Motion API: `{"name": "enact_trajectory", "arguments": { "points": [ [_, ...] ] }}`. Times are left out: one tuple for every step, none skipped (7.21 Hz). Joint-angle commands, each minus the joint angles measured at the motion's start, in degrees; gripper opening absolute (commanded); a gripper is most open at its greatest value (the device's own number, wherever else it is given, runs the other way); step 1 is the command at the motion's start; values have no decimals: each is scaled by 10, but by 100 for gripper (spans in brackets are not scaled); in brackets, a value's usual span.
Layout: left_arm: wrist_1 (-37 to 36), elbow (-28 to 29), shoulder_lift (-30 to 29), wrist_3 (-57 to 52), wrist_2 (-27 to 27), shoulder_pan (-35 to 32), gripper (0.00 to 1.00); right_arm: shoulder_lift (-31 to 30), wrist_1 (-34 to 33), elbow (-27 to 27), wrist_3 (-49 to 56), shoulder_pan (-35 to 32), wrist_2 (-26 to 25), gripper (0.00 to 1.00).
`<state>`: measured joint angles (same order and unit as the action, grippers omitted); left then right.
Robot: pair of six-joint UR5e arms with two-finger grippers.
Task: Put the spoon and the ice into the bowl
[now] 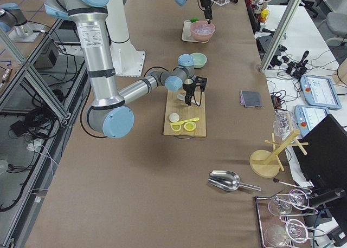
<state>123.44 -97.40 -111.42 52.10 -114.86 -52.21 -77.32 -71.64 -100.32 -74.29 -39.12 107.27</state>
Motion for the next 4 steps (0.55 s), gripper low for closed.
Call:
{"name": "enact_trajectory", "arguments": {
  "points": [
    [1, -5, -2, -1, -1, 0, 97, 2, 0, 11, -2, 5, -6, 24],
    [1, -7, -2, -1, -1, 0, 97, 2, 0, 13, -2, 6, -6, 5],
    [1, -7, -2, -1, -1, 0, 97, 2, 0, 11, -2, 5, -5, 0],
    [1, -7, -2, -1, -1, 0, 97, 2, 1, 4, -2, 4, -1, 0]
  ]
}}
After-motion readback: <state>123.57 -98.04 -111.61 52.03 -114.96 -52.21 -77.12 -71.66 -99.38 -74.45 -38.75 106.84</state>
